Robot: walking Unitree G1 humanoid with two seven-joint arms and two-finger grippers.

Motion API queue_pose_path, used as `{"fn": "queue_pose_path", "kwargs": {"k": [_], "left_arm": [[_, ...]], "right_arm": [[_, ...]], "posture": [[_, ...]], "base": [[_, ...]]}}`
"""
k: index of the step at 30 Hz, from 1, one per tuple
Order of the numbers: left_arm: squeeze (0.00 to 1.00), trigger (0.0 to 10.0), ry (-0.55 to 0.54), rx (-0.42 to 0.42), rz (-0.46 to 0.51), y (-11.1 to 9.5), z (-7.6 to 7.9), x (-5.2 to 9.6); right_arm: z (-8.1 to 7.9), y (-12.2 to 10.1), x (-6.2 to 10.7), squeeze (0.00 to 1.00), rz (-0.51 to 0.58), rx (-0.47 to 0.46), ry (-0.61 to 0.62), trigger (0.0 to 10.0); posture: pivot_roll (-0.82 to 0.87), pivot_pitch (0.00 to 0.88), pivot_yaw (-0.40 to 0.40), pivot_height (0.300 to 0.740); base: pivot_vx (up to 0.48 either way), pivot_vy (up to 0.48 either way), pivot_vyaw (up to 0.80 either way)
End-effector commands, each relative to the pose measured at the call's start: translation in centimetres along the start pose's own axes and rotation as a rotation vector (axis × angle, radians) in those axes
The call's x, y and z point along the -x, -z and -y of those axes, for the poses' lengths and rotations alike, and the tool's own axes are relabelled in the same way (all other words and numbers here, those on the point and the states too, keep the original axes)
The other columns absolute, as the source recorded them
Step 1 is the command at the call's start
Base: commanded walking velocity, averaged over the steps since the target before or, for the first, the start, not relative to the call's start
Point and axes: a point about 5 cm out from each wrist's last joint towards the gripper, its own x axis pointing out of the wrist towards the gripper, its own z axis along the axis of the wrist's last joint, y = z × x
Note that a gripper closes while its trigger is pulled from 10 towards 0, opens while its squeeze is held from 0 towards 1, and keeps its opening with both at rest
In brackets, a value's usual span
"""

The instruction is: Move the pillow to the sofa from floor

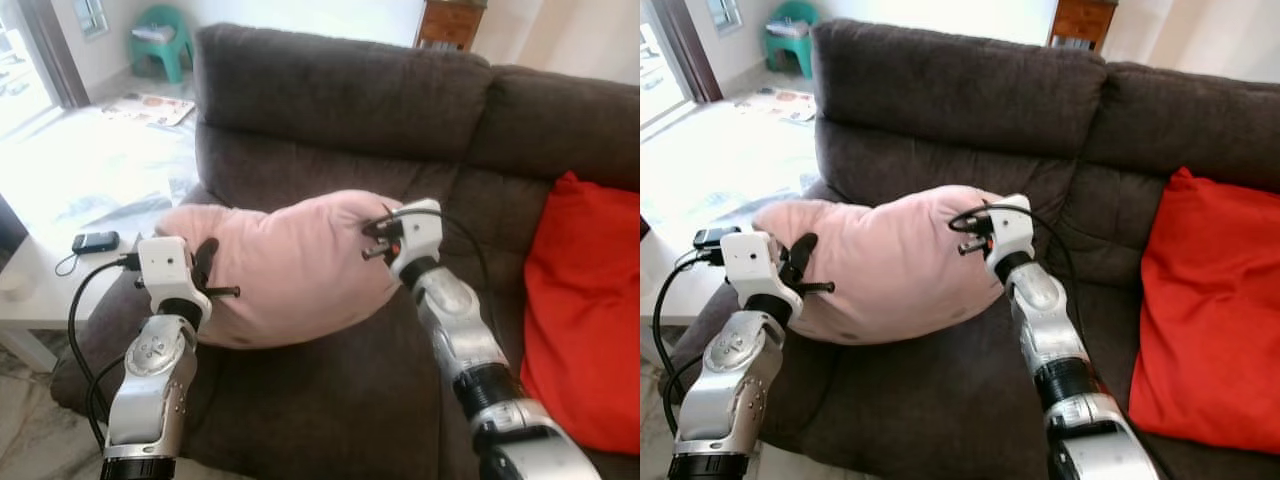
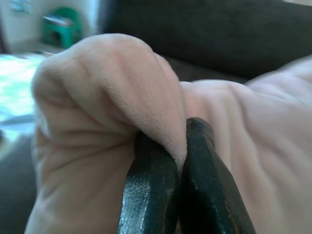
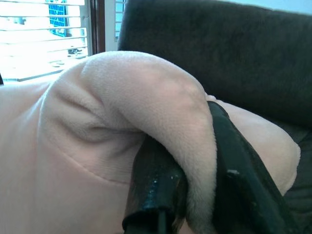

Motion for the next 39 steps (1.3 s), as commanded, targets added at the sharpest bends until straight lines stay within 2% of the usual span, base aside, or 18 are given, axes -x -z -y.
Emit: {"fn": "queue_pose_path", "kwargs": {"k": [1,6,10,12,14,39], "left_arm": [[0.00,10.0,0.195,0.008,0.032,-1.1,3.2,0.0],[0.00,10.0,0.262,-0.006,0.008,-0.7,4.0,0.4],[0.00,10.0,0.303,0.005,-0.016,-0.6,4.3,0.7],[0.00,10.0,0.307,0.003,-0.020,-0.5,4.3,0.8],[0.00,10.0,0.311,-0.001,-0.024,-0.6,4.3,0.9],[0.00,10.0,0.289,-0.005,-0.072,0.5,4.0,0.9]], "right_arm": [[-0.6,-1.7,-0.9,0.00,0.064,0.023,-0.038,10.0],[-0.6,-1.6,-1.0,0.00,0.053,0.027,-0.053,10.0],[-1.2,-1.1,-1.1,0.00,0.040,0.031,-0.128,10.0],[-1.3,-1.0,-1.1,0.04,0.037,0.028,-0.137,10.0],[-1.4,-0.7,-1.0,1.00,0.034,0.026,-0.148,10.0],[-1.0,-0.3,-0.8,1.00,0.028,0.034,-0.133,10.0]], "posture": [[0.10,0.032,-0.076,0.740],[0.11,0.030,-0.081,0.740],[0.10,0.037,-0.083,0.740],[0.10,0.044,-0.084,0.740],[0.11,0.044,-0.083,0.740],[0.10,0.062,-0.075,0.740]], "base": [[0.000,0.000,0.00],[0.000,0.000,0.00],[0.000,0.000,0.00],[0.000,0.000,0.00],[0.000,0.000,0.00],[0.000,0.000,0.00]]}}
